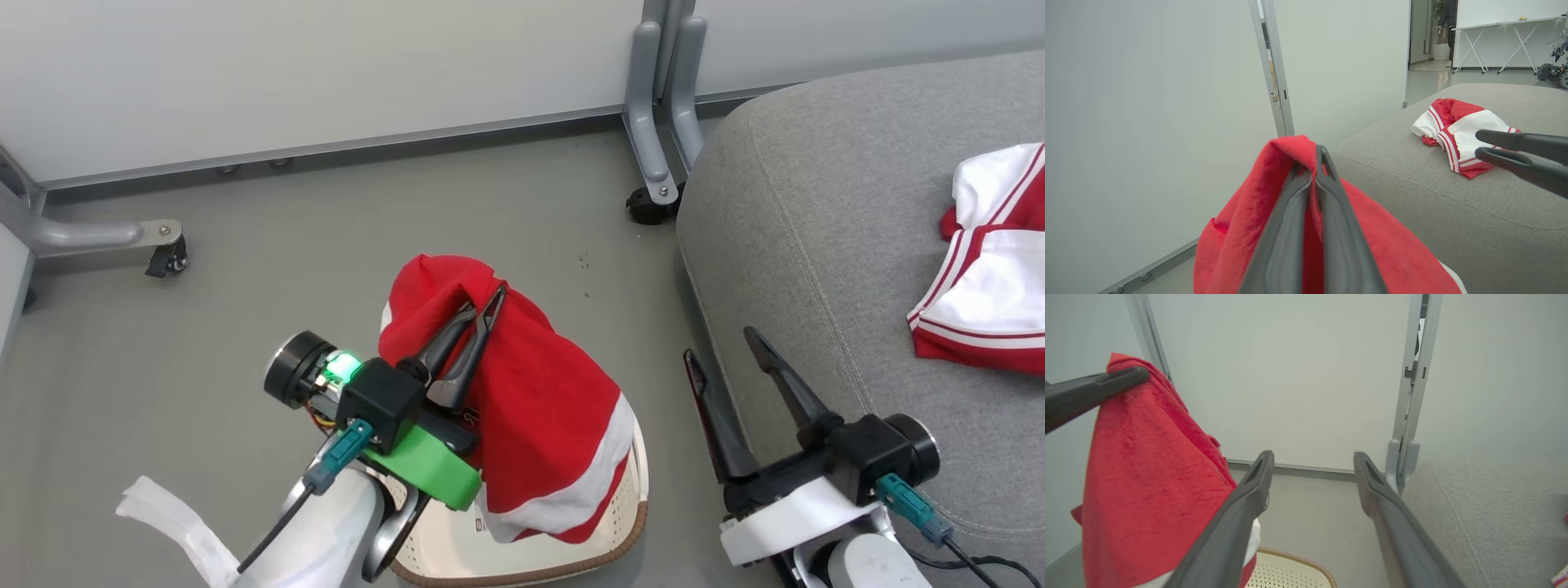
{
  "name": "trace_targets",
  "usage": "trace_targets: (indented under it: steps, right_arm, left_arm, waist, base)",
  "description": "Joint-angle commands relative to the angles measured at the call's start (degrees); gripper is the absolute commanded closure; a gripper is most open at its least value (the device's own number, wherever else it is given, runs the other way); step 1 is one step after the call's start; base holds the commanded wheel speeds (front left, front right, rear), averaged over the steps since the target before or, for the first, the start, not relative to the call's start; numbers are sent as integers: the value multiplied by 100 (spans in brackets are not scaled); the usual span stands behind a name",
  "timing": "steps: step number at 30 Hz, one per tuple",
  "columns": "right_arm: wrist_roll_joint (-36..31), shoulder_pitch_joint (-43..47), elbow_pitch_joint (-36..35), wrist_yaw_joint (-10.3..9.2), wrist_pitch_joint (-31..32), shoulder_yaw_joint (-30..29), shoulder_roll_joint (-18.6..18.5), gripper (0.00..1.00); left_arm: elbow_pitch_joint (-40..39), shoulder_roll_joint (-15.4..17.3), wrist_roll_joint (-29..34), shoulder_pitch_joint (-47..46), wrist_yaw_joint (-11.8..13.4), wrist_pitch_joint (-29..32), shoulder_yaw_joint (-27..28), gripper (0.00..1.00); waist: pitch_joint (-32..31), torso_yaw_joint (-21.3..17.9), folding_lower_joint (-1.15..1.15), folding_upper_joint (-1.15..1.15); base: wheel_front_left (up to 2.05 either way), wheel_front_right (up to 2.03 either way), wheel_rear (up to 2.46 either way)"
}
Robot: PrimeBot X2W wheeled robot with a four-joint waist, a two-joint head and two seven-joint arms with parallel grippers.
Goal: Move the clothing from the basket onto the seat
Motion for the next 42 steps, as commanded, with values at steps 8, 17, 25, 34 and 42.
trace_targets:
  steps: [8,17,25,34,42]
  right_arm:
    - [644,-213,-214,-8,-17,1005,-363,0]
    - [1081,-548,250,-8,-17,1796,-599,0]
    - [1206,-633,900,-8,-18,2024,-582,63]
    - [1188,-564,1066,-8,-17,1966,-601,100]
    - [1192,-407,1042,-8,-17,1805,-629,100]
  left_arm:
    - [42,-105,-45,-131,-114,-5,-388,100]
    - [-54,-262,-241,-483,-114,-5,-1110,100]
    - [-165,-272,-509,-689,-116,-5,-1513,100]
    - [61,-121,-681,-600,-117,-5,-1628,100]
    - [270,-121,-705,-496,-117,-4,-1628,100]
  waist:
    - [-39,46,1,0]
    - [-65,184,1,0]
    - [-125,237,1,0]
    - [-241,167,1,0]
    - [-349,144,1,0]
  base:
    - [0,0,0]
    - [0,0,0]
    - [0,0,0]
    - [0,0,0]
    - [0,0,0]
